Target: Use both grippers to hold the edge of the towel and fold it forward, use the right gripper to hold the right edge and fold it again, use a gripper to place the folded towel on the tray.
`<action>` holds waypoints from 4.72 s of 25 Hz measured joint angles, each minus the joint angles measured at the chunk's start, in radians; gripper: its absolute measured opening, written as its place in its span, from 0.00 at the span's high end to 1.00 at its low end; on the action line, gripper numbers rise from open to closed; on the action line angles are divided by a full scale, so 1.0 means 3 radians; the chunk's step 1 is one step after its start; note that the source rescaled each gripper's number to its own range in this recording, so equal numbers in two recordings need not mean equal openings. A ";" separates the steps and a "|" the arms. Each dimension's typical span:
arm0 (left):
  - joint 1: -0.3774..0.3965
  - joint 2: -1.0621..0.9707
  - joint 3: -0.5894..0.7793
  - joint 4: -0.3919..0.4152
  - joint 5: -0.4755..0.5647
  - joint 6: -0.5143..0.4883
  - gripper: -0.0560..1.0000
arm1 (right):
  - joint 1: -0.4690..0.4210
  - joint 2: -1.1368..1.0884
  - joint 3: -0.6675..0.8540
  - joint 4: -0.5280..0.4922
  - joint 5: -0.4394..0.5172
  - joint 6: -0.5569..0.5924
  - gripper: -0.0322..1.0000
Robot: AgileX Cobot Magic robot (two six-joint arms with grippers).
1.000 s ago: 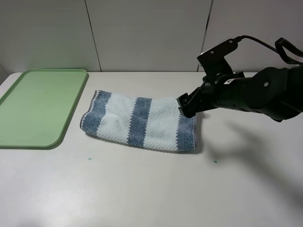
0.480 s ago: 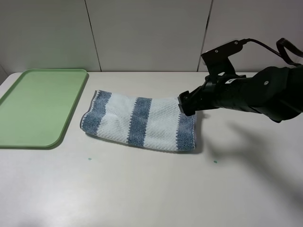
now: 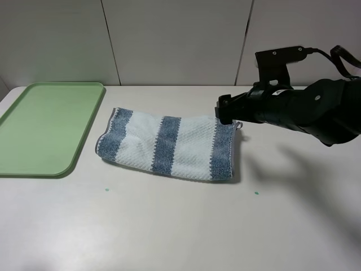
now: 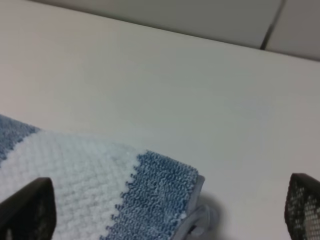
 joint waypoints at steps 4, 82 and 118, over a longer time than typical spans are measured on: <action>0.0000 0.0000 0.0000 0.0000 0.0000 0.0000 0.05 | 0.0000 0.0000 0.0000 0.0069 0.0056 0.0041 0.00; 0.0000 0.0000 0.0000 0.0000 -0.0001 -0.0008 0.05 | -0.0427 0.1249 -0.0714 0.1376 0.1628 -0.0615 0.00; 0.0000 0.0000 0.0000 0.0000 -0.0001 -0.0008 0.05 | -0.0508 0.1154 -0.0598 0.1100 0.1944 -0.0273 0.90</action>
